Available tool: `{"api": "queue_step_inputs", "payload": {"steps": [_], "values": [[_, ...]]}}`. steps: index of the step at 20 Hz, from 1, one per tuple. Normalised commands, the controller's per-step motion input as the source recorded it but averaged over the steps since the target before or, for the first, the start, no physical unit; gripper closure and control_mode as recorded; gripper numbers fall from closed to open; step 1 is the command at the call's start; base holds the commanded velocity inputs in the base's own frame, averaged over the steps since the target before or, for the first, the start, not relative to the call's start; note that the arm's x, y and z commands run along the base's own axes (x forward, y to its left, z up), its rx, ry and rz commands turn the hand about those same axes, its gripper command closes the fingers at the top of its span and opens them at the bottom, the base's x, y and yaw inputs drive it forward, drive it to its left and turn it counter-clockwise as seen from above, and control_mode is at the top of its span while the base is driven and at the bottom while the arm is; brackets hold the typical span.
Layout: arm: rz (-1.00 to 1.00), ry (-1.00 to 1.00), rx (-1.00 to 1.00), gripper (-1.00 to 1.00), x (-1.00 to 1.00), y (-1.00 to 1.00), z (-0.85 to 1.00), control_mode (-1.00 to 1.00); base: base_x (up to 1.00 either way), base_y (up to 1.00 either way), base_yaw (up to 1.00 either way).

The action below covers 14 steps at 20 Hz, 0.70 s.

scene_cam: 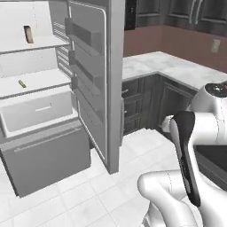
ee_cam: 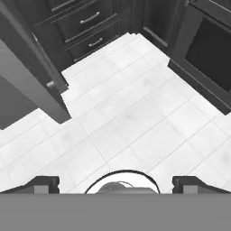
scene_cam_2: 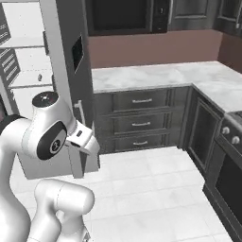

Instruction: Pick the egg and butter from the fridge and place them by the bowl for mixing.

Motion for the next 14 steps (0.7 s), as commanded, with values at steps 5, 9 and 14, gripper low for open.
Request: {"api": "queue_step_inputs", "payload": {"steps": [5, 9, 14], "values": [[0.0, 0.0, 0.0, -1.0, 0.0, 0.0, 0.0, 1.0, -0.04, -0.23, 0.58], [0.0, 0.0, 0.0, -1.0, 0.0, 0.0, 0.0, 1.0, 0.03, 0.05, 0.5], [0.0, 0.0, 0.0, -1.0, 0.0, 0.0, 0.0, 1.0, 0.21, 0.65, 0.14]]}}
